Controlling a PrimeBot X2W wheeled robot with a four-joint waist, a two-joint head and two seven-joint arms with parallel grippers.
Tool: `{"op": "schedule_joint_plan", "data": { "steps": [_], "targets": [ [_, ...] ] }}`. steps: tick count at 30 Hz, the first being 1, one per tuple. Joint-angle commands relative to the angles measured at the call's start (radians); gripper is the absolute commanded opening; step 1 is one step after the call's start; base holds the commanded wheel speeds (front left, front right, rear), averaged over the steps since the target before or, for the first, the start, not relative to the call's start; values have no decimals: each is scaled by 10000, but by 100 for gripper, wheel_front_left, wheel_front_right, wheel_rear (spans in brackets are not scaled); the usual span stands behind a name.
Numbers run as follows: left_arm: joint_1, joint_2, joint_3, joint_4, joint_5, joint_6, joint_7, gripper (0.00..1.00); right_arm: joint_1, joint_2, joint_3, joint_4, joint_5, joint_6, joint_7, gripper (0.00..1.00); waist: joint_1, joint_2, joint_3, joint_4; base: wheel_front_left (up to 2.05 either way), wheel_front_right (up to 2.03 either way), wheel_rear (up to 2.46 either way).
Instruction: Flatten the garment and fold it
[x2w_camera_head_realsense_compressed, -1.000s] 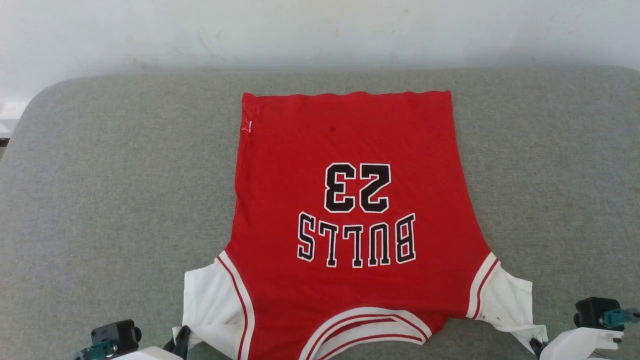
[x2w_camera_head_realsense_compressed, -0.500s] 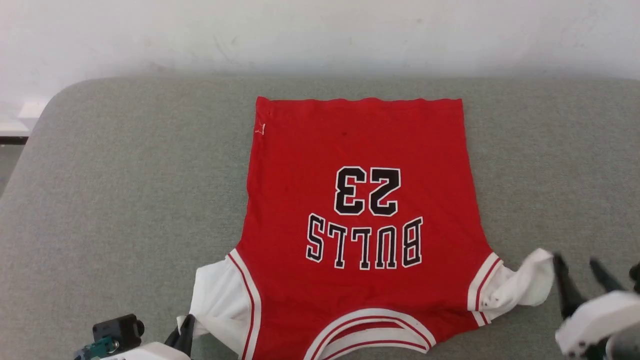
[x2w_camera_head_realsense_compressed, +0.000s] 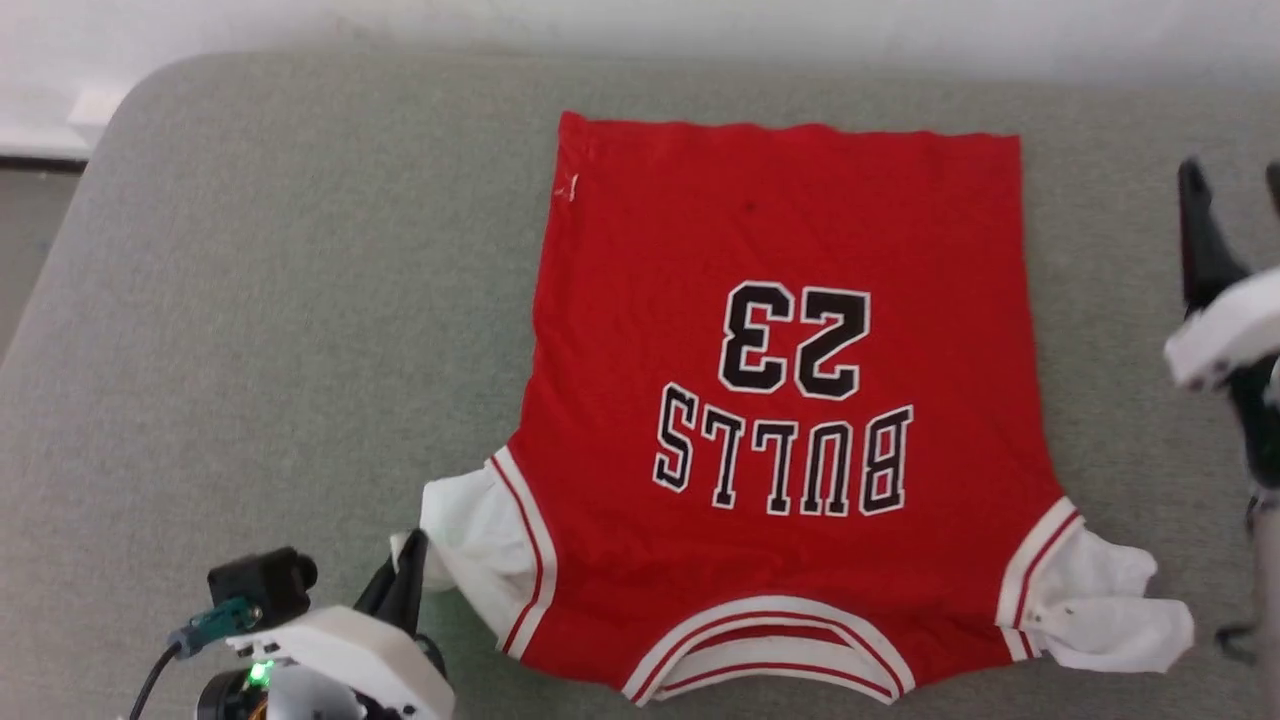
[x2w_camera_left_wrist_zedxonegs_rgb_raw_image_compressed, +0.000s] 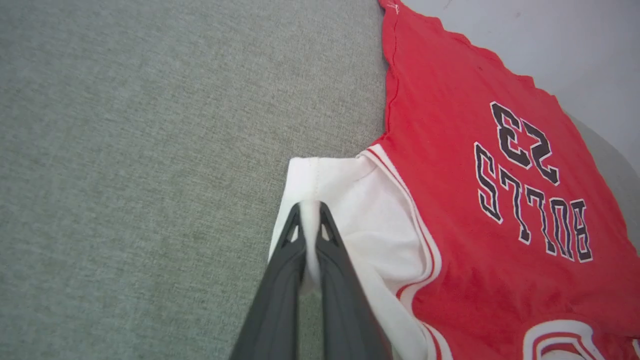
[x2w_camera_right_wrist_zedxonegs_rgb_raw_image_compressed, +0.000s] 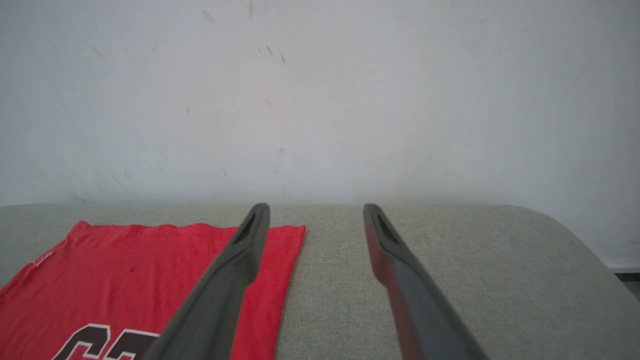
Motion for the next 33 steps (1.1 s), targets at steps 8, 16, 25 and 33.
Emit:
{"op": "schedule_joint_plan", "data": {
  "steps": [8, 16, 25, 33],
  "targets": [
    [-770, -489, -425, -91, 4, -255, -506, 0, -3106, -864, -132, 2415, -539, -9, 1395, 100, -2, 0, 2090, 1421, 0, 0, 0],
    [-1355, -869, -848, 316, -110, -534, -1003, 0, -4947, -1487, -421, 3515, -1183, -9, 3596, 100, -2, 0, 3263, 2287, 0, 0, 0],
    [-1596, -1060, -1098, 892, -321, -710, -1440, 0, -5753, -1666, -725, 3642, -2122, -9, 6100, 100, -2, 0, 3820, 2610, 0, 0, 0],
    [-1731, -1078, -1167, 1162, -384, -739, -1585, 0, -5503, -1333, -1428, 2974, -3182, -9, 7673, 0, -2, 0, 3811, 2527, 0, 0, 0]
  ]
}}
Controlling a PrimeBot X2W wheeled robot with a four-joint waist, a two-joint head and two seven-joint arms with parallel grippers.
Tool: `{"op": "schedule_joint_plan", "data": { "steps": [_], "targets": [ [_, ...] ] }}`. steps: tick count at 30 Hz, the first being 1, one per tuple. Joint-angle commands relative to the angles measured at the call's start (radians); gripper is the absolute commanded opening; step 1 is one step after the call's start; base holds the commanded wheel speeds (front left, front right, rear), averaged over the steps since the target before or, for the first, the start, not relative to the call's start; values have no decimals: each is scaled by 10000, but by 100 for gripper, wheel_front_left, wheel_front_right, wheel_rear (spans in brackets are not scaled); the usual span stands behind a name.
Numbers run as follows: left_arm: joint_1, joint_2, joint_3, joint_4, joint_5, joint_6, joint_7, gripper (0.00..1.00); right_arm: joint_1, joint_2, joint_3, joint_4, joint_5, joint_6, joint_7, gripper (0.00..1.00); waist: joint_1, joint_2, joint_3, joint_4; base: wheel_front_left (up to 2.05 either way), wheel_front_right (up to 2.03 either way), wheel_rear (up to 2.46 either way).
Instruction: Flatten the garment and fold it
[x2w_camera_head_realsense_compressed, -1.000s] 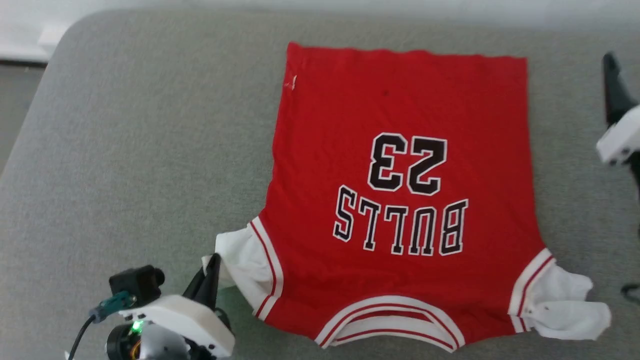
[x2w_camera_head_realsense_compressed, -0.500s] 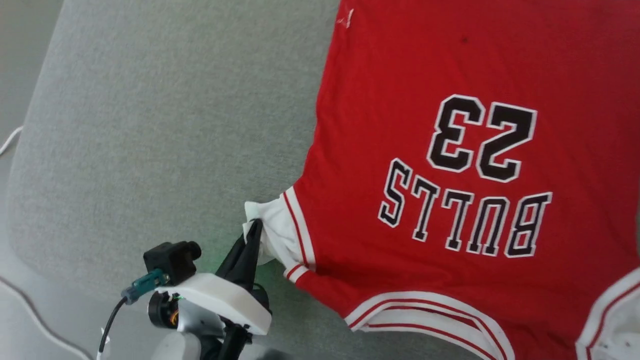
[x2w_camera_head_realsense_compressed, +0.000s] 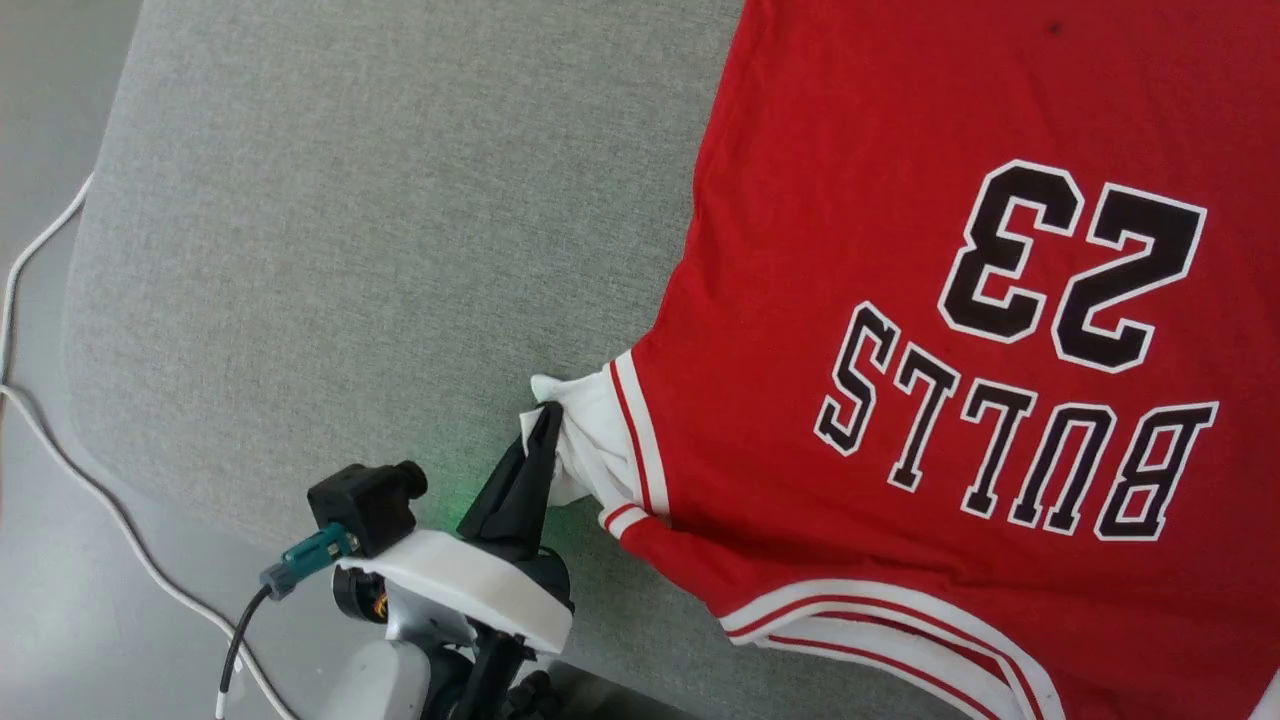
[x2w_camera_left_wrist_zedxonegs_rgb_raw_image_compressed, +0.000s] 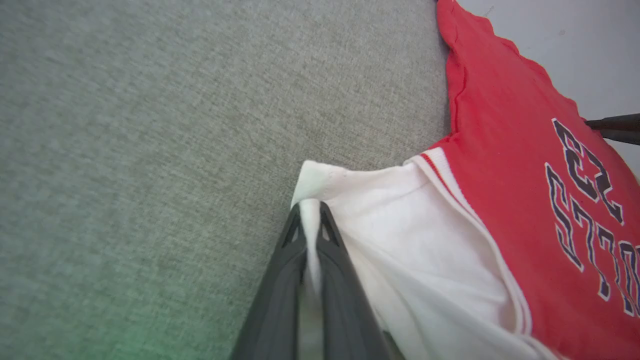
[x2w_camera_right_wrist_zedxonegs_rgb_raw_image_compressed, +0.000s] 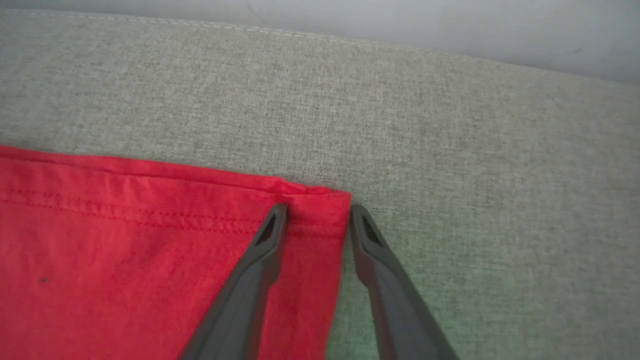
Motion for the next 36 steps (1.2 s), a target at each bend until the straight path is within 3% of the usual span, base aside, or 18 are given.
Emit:
{"op": "schedule_joint_plan", "data": {
  "steps": [1, 4, 12, 18, 25, 36],
  "targets": [
    [46, 108, 109, 658, -32, 242, 213, 0, 499, 159, -120, -19, -162, -11, 142, 0, 2, 0, -110, -53, 0, 0, 0],
    [77, 153, 136, 702, -21, 264, 148, 0, 956, 334, -248, -533, 43, -11, -830, 0, 2, 0, -442, -159, 0, 0, 0],
    [679, 564, 472, 525, -135, 466, 226, 0, 3545, 953, -352, -1587, 796, -11, -5544, 0, 2, 0, -2180, -998, 0, 0, 0],
    [1349, 1030, 672, -96, -109, 783, 644, 0, 5763, 1521, -949, -2118, 1056, -11, -7012, 0, 2, 0, -3429, -1782, 0, 0, 0],
    [1795, 1212, 690, -621, -153, 993, 1005, 0, 7845, 1961, -1614, -3104, 890, -11, -6338, 0, 2, 0, -4161, -2374, 0, 0, 0],
    [2207, 1387, 710, -1082, -179, 1252, 1303, 0, 10177, 2821, -2164, -4591, 864, -11, -2547, 0, 2, 0, -4403, -3032, 0, 0, 0]
  ]
}}
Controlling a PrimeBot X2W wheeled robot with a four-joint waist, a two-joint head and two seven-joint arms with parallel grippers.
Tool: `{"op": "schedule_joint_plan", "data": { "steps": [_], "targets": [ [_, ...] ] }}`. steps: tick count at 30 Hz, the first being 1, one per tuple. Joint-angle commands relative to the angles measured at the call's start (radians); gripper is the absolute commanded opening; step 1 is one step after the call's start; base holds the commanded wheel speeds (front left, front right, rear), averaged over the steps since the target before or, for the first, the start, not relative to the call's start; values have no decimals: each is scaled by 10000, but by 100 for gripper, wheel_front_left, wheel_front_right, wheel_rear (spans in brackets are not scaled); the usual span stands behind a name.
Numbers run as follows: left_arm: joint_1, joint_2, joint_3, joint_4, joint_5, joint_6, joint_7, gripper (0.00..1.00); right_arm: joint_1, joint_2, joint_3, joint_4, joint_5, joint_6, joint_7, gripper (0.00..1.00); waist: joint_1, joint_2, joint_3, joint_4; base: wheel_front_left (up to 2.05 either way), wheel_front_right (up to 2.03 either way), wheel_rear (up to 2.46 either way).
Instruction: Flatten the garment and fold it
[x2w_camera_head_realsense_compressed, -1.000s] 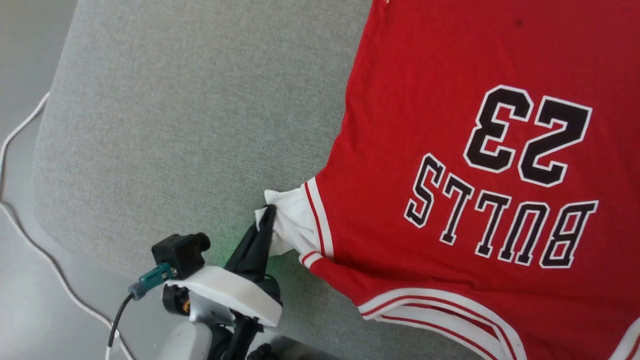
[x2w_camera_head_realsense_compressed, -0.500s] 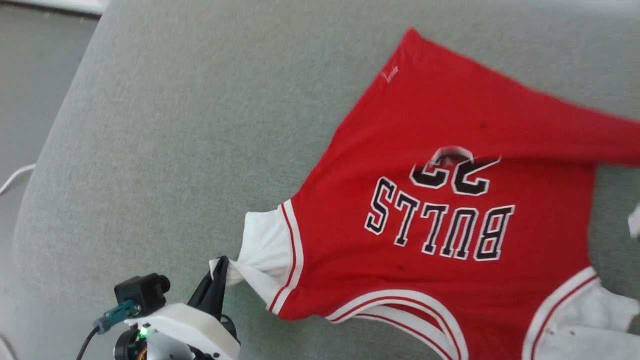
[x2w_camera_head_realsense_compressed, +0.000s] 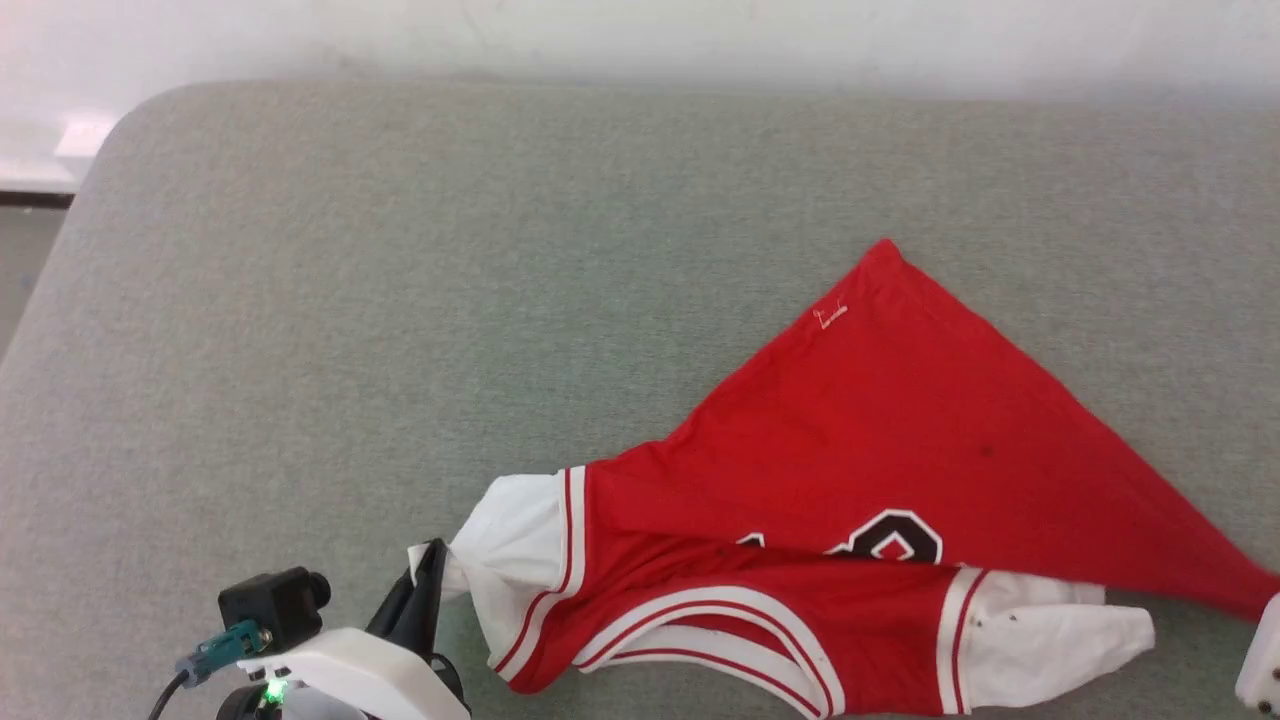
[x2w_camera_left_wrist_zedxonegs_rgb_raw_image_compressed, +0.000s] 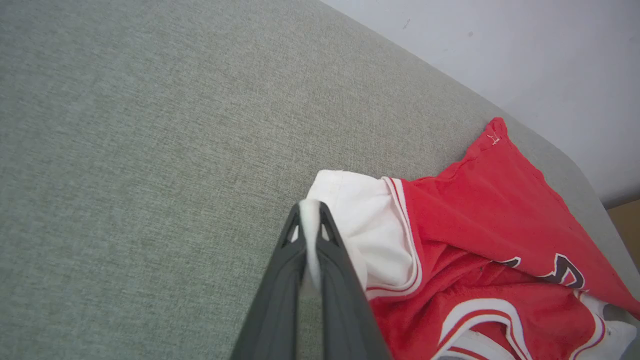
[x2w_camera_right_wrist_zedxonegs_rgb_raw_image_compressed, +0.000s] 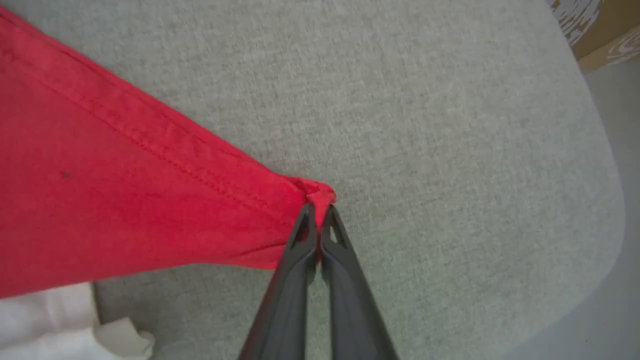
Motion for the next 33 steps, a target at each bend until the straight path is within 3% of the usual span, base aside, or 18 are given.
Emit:
{"op": "schedule_joint_plan", "data": {
  "steps": [1, 8, 9, 10, 11, 17, 20, 24, 29, 33],
  "targets": [
    [75, 63, -4, -77, -57, 55, 35, 0, 208, 61, -37, -2, 61, -13, 352, 0, 2, 0, -222, -323, 0, 0, 0],
    [-10, 103, -34, -118, -72, 60, 57, 0, 352, 181, 15, 623, 329, -13, 1239, 0, 2, 0, -110, -315, 0, 0, 0],
    [-16, 113, -41, -118, -71, 58, 61, 0, 341, 185, 54, 650, 389, -13, 1247, 13, 2, 0, -104, -302, 0, 0, 0],
    [-21, 120, -47, -116, -70, 59, 63, 0, 336, 188, 106, 649, 436, -13, 1213, 71, 2, 0, -98, -289, 0, 0, 0],
    [-24, 125, -52, -111, -70, 62, 62, 0, 338, 190, 149, 640, 471, -13, 1192, 100, 2, 0, -95, -279, 0, 0, 0],
    [-27, 123, -121, -73, -81, 65, 70, 0, 55, 194, 396, -17, 512, -13, 155, 100, 2, 0, -107, -203, 0, 0, 0],
    [-73, 132, -147, -59, -73, 65, 67, 0, -422, 193, 716, -433, 527, -13, -1065, 100, 2, 0, -88, -141, 0, 0, 0],
    [-164, 121, -177, -37, -87, 54, 50, 0, -1154, -180, 2066, -591, 770, -13, -3054, 100, 2, 0, -28, -43, 0, 0, 0],
    [-262, 102, -238, -17, -88, 39, 31, 0, -2262, -970, 3883, 392, 1308, -13, -5092, 100, 2, 0, 206, 150, 0, 0, 0],
    [-431, 53, -302, 34, -109, -7, -1, 0, -3267, -1603, 5214, 1781, 1579, -13, -5620, 100, 2, 0, 454, 405, 0, 0, 0]
  ]
}}
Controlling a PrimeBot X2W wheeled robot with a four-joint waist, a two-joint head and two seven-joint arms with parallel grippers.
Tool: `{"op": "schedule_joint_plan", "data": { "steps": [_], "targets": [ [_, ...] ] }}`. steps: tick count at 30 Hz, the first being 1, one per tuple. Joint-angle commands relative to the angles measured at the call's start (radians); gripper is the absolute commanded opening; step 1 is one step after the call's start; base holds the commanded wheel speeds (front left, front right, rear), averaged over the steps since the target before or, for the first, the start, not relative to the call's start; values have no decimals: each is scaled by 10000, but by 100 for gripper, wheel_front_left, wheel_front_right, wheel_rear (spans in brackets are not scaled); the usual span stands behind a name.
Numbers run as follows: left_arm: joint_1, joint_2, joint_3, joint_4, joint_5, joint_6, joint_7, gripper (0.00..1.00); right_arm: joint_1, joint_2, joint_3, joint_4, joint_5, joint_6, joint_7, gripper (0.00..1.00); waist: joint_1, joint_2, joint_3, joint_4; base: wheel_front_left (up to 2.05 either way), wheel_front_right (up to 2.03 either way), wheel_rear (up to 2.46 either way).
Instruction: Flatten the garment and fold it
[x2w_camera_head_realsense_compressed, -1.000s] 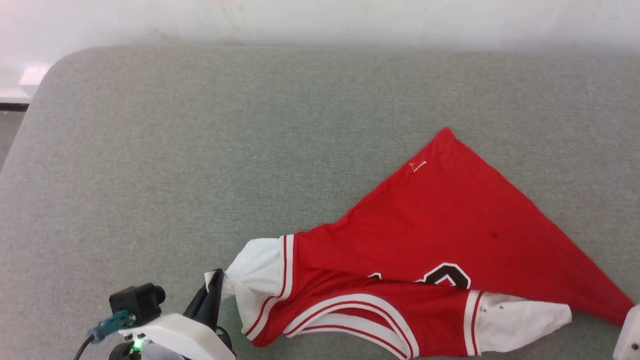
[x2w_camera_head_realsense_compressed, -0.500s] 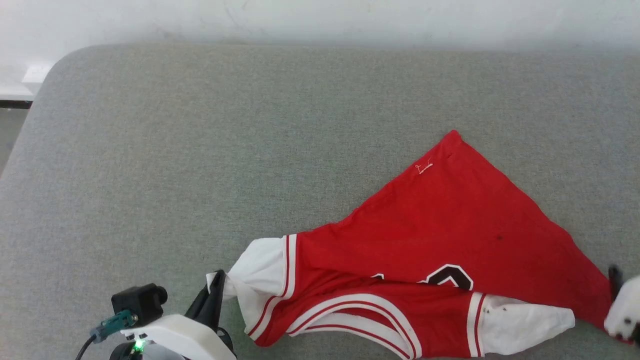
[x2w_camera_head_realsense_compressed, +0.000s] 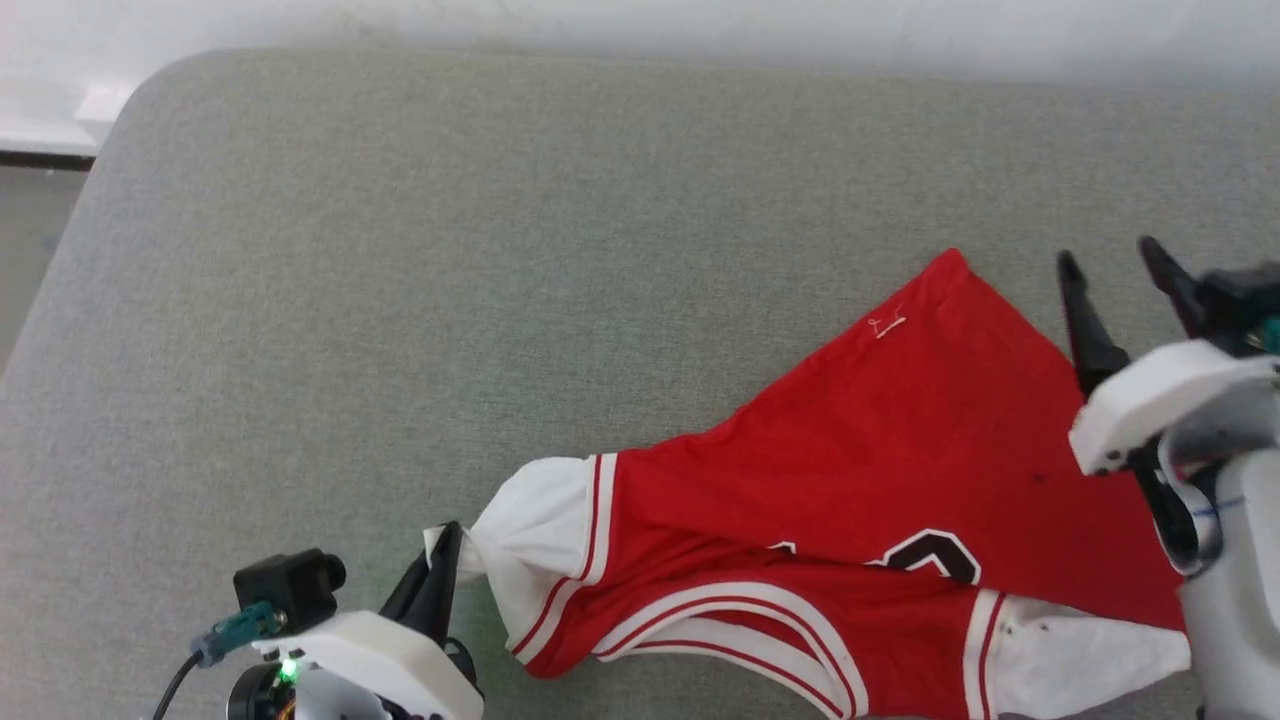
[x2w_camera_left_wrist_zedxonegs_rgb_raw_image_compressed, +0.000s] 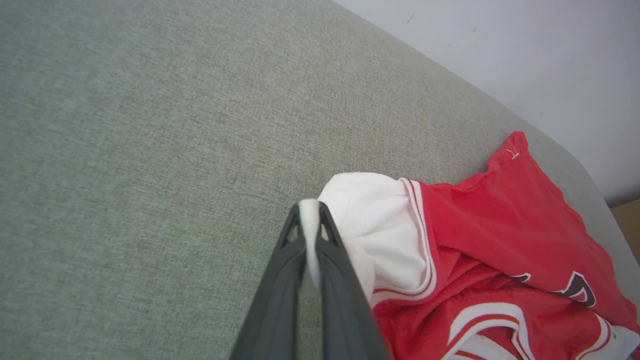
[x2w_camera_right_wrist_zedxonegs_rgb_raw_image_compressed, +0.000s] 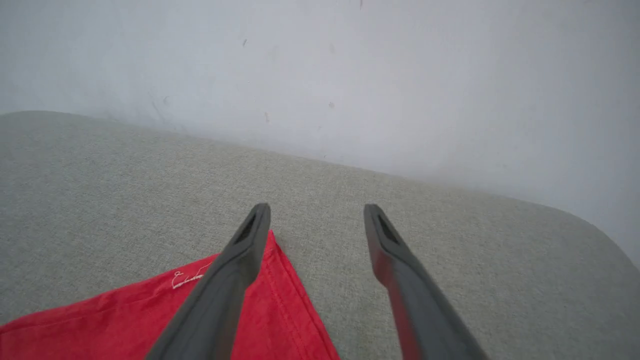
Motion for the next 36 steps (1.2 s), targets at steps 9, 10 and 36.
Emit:
{"op": "schedule_joint_plan", "data": {
  "steps": [9, 10, 36],
  "targets": [
    [-458, -158, -172, 293, -92, -188, -185, 0, -2710, -937, 2261, 3452, 383, -11, 1173, 100, -1, 0, 761, 818, 0, 0, 0],
    [-495, -191, -201, 325, -102, -210, -211, 0, -2925, -968, 2383, 3725, 471, -11, 1401, 100, -1, 0, 820, 889, 0, 0, 0],
    [-262, -66, -170, 782, -209, -184, -510, 0, -2101, 180, 353, 4664, 238, -11, 311, 0, -1, 0, -73, 491, 0, 0, 0]
  ]
}}
